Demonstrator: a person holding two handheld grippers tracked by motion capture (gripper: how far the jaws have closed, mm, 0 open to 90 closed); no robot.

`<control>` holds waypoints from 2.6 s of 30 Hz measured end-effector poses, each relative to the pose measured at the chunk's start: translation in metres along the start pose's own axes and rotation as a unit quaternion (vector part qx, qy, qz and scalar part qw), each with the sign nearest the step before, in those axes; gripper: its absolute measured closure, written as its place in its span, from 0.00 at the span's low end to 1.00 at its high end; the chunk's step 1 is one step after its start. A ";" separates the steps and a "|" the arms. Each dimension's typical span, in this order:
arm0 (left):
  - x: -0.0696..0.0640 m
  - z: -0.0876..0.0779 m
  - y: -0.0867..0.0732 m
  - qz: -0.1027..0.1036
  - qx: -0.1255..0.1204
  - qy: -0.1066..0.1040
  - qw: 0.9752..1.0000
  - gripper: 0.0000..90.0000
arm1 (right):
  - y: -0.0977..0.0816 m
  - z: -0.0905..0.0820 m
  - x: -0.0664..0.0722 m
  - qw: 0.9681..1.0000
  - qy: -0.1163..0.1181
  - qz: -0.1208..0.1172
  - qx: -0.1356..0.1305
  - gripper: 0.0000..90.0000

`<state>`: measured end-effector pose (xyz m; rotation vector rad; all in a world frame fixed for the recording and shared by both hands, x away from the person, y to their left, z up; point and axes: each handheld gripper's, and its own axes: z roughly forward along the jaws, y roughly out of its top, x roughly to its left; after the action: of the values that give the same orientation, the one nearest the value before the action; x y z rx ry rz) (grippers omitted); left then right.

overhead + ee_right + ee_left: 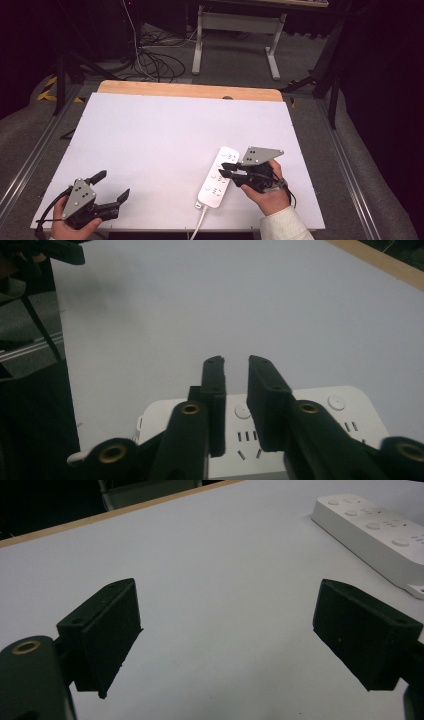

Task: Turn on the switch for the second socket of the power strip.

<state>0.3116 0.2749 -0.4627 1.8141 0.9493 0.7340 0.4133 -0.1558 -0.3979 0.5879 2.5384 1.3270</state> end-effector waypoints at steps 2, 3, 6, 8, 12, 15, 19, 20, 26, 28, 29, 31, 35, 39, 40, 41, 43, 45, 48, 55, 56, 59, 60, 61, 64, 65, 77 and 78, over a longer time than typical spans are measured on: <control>0.000 0.000 0.000 -0.001 0.001 -0.001 1.000 0.14 | 0.003 0.002 0.001 1.000 0.002 -0.002 0.017 0.98; 0.000 0.000 0.000 0.000 0.001 0.000 1.000 0.14 | 0.006 0.004 0.002 0.999 0.007 0.002 0.037 1.00; 0.000 -0.001 -0.001 -0.002 0.001 0.002 1.000 0.14 | 0.010 0.008 0.003 0.999 0.006 0.000 0.052 1.00; 0.000 -0.003 -0.002 -0.002 0.001 0.005 1.000 0.14 | 0.013 0.011 0.003 0.998 0.006 -0.002 0.059 1.00; 0.001 -0.006 -0.003 -0.002 0.001 0.010 1.000 0.14 | 0.017 0.018 0.003 0.997 0.003 -0.005 0.073 1.00; 0.001 -0.007 -0.004 -0.003 0.002 0.012 1.000 0.14 | 0.020 0.028 0.005 0.996 -0.004 -0.016 0.092 1.00; 0.000 -0.007 -0.004 -0.005 0.003 0.014 1.000 0.14 | 0.019 0.037 0.003 0.994 -0.005 -0.019 0.111 1.00; 0.000 -0.006 -0.004 -0.006 0.003 0.014 1.000 0.14 | 0.019 0.040 0.003 0.993 -0.006 -0.018 0.116 1.00; 0.000 -0.006 -0.004 -0.005 0.004 0.013 1.000 0.14 | 0.016 0.052 -0.002 0.990 -0.011 -0.011 0.143 1.00; 0.000 -0.006 -0.005 -0.008 0.003 0.012 1.000 0.14 | 0.015 0.056 -0.003 0.989 -0.010 -0.006 0.149 1.00; 0.000 -0.006 -0.005 -0.007 0.003 0.013 1.000 0.14 | 0.014 0.058 -0.003 0.988 -0.012 0.000 0.152 1.00; 0.000 -0.006 -0.005 -0.007 0.006 0.012 1.000 0.14 | 0.013 0.060 -0.004 0.988 -0.012 0.004 0.155 1.00; 0.000 -0.005 -0.005 -0.002 0.011 0.012 1.000 0.14 | 0.010 0.066 -0.007 0.987 -0.010 0.021 0.162 1.00; 0.000 -0.005 -0.005 -0.003 0.011 0.012 1.000 0.14 | 0.007 0.069 -0.008 0.985 -0.013 0.035 0.167 1.00; 0.000 -0.005 -0.005 -0.002 0.012 0.013 1.000 0.14 | 0.006 0.070 -0.009 0.985 -0.013 0.041 0.168 1.00; 0.000 -0.005 -0.005 -0.004 0.012 0.012 1.000 0.14 | 0.005 0.071 -0.010 0.984 -0.012 0.049 0.170 1.00; 0.000 -0.005 -0.005 -0.004 0.014 0.013 1.000 0.14 | 0.004 0.072 -0.011 0.984 -0.013 0.054 0.172 1.00; 0.000 -0.004 -0.005 -0.005 0.017 0.012 1.000 0.14 | 0.002 0.073 -0.012 0.983 -0.014 0.060 0.175 1.00; 0.000 -0.004 -0.005 -0.005 0.017 0.012 1.000 0.15 | 0.001 0.075 -0.011 0.983 -0.013 0.060 0.176 1.00; 0.000 -0.003 -0.005 -0.003 0.019 0.012 1.000 0.14 | -0.002 0.076 -0.011 0.984 -0.019 0.066 0.167 1.00; 0.000 -0.003 -0.005 -0.002 0.019 0.013 1.000 0.14 | -0.002 0.076 -0.011 0.984 -0.019 0.066 0.167 1.00; 0.000 -0.003 -0.005 -0.004 0.019 0.012 1.000 0.15 | -0.003 0.075 -0.011 0.984 -0.018 0.067 0.163 1.00; 0.000 -0.003 -0.005 -0.004 0.019 0.012 1.000 0.14 | -0.004 0.075 -0.011 0.984 -0.020 0.068 0.162 1.00; 0.000 -0.003 -0.005 -0.004 0.019 0.012 1.000 0.14 | -0.004 0.075 -0.010 0.984 -0.021 0.069 0.161 1.00; 0.000 -0.003 -0.005 -0.003 0.019 0.013 1.000 0.14 | -0.004 0.075 -0.009 0.984 -0.025 0.067 0.163 1.00; 0.000 -0.003 -0.005 -0.002 0.019 0.014 1.000 0.14 | -0.004 0.075 -0.009 0.984 -0.025 0.067 0.163 1.00; -0.001 -0.004 -0.005 -0.003 0.018 0.012 1.000 0.15 | -0.003 0.076 -0.008 0.984 -0.029 0.061 0.166 1.00; -0.001 -0.004 -0.005 -0.003 0.018 0.013 1.000 0.15 | -0.003 0.076 -0.008 0.984 -0.029 0.061 0.166 1.00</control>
<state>0.3069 0.2772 -0.4660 1.8358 0.9898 0.7419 0.4474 -0.1048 -0.4440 0.8418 2.7320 0.9058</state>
